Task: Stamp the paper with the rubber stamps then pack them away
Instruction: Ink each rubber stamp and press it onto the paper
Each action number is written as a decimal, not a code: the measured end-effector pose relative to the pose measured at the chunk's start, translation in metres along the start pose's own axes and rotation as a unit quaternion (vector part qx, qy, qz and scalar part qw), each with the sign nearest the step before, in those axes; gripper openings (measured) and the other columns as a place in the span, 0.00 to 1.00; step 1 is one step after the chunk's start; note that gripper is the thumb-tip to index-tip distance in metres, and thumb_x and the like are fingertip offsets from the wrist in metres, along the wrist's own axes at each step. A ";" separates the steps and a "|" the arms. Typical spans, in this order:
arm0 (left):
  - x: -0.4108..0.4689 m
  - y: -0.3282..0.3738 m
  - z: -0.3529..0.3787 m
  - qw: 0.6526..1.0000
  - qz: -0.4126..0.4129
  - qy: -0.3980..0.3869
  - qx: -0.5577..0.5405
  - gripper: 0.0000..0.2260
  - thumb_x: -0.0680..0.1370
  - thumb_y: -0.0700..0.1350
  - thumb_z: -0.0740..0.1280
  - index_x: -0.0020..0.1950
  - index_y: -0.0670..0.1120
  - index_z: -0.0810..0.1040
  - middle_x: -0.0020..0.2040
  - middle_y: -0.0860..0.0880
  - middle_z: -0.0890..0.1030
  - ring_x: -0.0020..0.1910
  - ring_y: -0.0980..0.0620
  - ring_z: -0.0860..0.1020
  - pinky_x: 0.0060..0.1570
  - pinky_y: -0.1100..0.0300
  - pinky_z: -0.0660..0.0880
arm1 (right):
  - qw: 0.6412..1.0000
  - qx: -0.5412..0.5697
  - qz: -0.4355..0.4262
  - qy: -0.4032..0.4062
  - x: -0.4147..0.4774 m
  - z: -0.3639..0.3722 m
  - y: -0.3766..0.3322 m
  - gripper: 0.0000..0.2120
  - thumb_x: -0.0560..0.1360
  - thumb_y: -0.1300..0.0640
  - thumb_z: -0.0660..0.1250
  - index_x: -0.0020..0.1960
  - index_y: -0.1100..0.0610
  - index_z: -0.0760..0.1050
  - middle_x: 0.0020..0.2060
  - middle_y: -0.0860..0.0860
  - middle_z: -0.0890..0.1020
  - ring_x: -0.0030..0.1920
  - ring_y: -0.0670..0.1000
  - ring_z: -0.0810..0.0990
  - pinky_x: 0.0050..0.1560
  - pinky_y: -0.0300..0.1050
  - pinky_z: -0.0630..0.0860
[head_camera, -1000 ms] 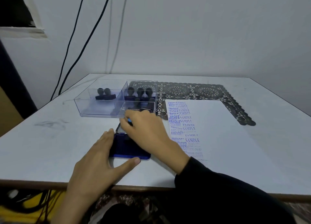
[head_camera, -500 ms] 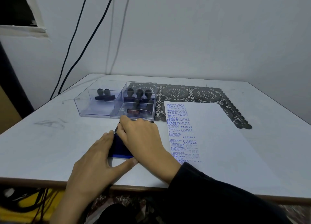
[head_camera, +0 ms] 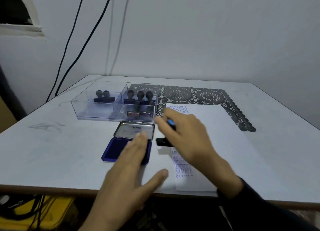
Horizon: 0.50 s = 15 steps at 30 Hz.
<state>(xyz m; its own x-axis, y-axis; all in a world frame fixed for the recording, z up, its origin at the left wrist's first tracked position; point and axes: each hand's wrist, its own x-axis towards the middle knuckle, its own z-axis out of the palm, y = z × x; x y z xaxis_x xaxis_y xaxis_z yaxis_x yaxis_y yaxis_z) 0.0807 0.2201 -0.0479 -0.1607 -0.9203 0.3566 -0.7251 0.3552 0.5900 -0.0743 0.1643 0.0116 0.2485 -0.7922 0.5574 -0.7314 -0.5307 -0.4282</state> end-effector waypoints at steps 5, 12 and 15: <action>0.011 0.022 0.034 0.990 0.079 -0.094 0.073 0.37 0.77 0.68 0.48 0.76 0.43 0.61 0.76 0.51 0.59 0.74 0.61 0.53 0.71 0.70 0.44 | 0.994 -0.090 0.053 -0.015 -0.039 -0.029 0.031 0.17 0.78 0.42 0.55 0.37 0.52 0.60 0.25 0.52 0.70 0.31 0.56 0.71 0.35 0.52 0.71; 0.010 0.015 0.041 0.982 0.097 -0.079 0.142 0.36 0.79 0.66 0.46 0.72 0.40 0.69 0.71 0.46 0.70 0.70 0.53 0.66 0.71 0.64 0.51 | 0.987 -0.131 0.087 -0.040 -0.064 -0.027 0.046 0.18 0.78 0.39 0.50 0.37 0.51 0.57 0.24 0.52 0.68 0.31 0.56 0.71 0.33 0.51 0.67; 0.010 0.012 0.045 0.981 0.114 -0.062 0.148 0.35 0.79 0.66 0.47 0.73 0.40 0.67 0.72 0.46 0.69 0.71 0.52 0.66 0.71 0.62 0.51 | 0.983 -0.148 0.096 -0.051 -0.065 -0.024 0.046 0.15 0.75 0.40 0.50 0.38 0.49 0.56 0.23 0.51 0.66 0.29 0.56 0.70 0.30 0.50 0.66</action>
<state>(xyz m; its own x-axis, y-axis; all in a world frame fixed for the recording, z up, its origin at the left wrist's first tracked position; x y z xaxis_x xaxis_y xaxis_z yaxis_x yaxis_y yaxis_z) 0.0404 0.2081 -0.0702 -0.4078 -0.8416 0.3542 -0.8201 0.5082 0.2632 -0.1388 0.1988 -0.0272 0.1387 -0.9036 0.4053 -0.9201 -0.2690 -0.2848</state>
